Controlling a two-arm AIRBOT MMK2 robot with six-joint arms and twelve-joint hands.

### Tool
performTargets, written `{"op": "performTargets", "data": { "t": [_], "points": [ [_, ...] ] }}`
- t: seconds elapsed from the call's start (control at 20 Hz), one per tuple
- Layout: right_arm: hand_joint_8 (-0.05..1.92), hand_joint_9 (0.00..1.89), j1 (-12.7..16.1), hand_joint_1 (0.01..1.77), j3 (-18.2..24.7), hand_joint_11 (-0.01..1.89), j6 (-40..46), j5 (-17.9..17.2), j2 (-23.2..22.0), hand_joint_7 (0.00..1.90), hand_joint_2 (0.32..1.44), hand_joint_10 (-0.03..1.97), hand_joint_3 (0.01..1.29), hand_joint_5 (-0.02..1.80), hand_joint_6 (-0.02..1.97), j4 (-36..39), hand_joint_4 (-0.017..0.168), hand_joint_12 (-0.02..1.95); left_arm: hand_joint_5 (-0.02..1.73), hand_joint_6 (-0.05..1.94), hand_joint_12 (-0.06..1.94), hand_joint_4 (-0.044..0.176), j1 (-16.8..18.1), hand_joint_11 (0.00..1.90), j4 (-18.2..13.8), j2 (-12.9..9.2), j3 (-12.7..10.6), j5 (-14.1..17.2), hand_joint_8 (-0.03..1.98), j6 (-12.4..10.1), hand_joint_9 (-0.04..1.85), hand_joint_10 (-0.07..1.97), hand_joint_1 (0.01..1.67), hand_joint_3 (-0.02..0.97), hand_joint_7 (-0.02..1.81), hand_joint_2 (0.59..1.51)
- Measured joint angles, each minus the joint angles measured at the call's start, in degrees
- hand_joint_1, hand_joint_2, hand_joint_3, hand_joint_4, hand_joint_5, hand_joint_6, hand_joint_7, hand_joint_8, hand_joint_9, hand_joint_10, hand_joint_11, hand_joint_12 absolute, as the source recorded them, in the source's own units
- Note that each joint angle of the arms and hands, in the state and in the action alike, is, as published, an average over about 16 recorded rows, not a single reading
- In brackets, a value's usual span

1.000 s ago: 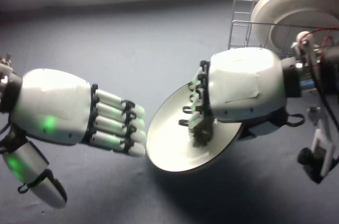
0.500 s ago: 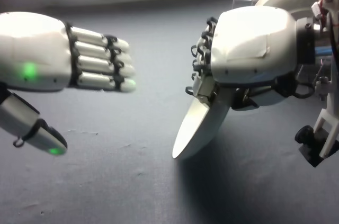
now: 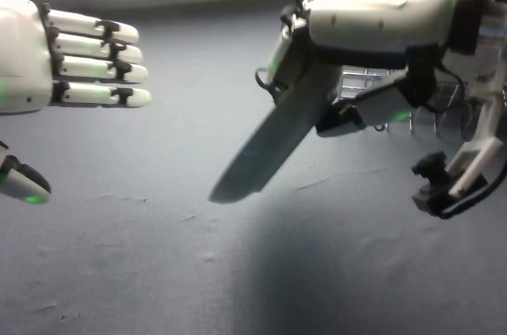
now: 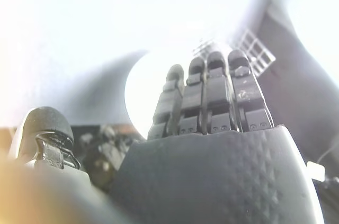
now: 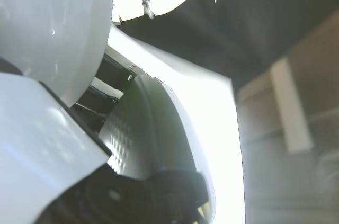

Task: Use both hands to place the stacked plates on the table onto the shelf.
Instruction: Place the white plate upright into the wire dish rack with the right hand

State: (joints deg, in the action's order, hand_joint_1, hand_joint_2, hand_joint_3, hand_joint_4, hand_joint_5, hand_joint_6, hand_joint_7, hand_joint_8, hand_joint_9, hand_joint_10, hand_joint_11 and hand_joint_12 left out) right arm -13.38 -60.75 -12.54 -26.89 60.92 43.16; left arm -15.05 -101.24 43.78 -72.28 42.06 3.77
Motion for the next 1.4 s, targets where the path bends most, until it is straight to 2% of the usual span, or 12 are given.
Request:
{"op": "performTargets", "data": {
  "t": [0.35, 0.7, 1.05, 1.25, 1.4],
  "points": [
    [0.54, 1.07, 2.6, 1.37, 1.6, 0.9, 0.8, 5.3, -1.2, 1.22, 0.92, 0.89, 0.01, 1.08, 0.72, -17.0, -0.005, 1.02, 0.02, 0.01, 0.0, 0.001, -0.3, 0.01, -2.1, -1.5, -0.3, -2.1, 0.01, 1.2, 0.02, 0.01, 0.01, 0.019, 0.02, 1.053],
    [0.52, 1.07, 5.7, 1.37, 2.4, 0.91, 1.6, 15.3, -3.2, 1.22, 0.92, 0.88, 0.01, 1.08, 0.71, -29.8, -0.005, 1.01, 0.02, 0.02, 0.0, 0.002, -1.2, 0.01, -4.5, -1.9, -0.6, -3.0, 0.01, -0.2, 0.02, 0.01, 0.01, 0.019, 0.02, 1.054],
    [0.51, 1.06, 8.5, 1.38, 2.4, 0.9, 2.1, 24.5, -4.9, 1.22, 0.92, 0.89, 0.01, 1.09, 0.71, -35.9, -0.005, 1.02, 0.02, 0.01, 0.0, 0.002, -1.9, 0.01, -6.3, -1.9, -0.4, -3.0, 0.01, -3.1, 0.02, 0.01, 0.01, 0.019, 0.02, 1.056],
    [0.52, 1.05, 9.8, 1.38, 2.3, 0.9, 2.3, 27.0, -5.3, 1.21, 0.92, 0.89, 0.01, 1.09, 0.71, -37.6, -0.005, 1.03, 0.02, 0.01, 0.0, 0.002, -2.2, 0.01, -7.0, -1.8, -0.4, -2.9, 0.01, -4.3, 0.02, 0.01, 0.01, 0.019, 0.02, 1.058],
    [0.53, 1.05, 10.6, 1.38, 2.1, 0.89, 2.4, 27.3, -5.4, 1.21, 0.92, 0.89, 0.01, 1.09, 0.71, -38.2, -0.005, 1.04, 0.02, 0.01, 0.0, 0.002, -2.2, 0.01, -7.3, -1.8, -0.4, -2.9, 0.01, -4.9, 0.02, 0.01, 0.01, 0.019, 0.02, 1.059]
  ]
}}
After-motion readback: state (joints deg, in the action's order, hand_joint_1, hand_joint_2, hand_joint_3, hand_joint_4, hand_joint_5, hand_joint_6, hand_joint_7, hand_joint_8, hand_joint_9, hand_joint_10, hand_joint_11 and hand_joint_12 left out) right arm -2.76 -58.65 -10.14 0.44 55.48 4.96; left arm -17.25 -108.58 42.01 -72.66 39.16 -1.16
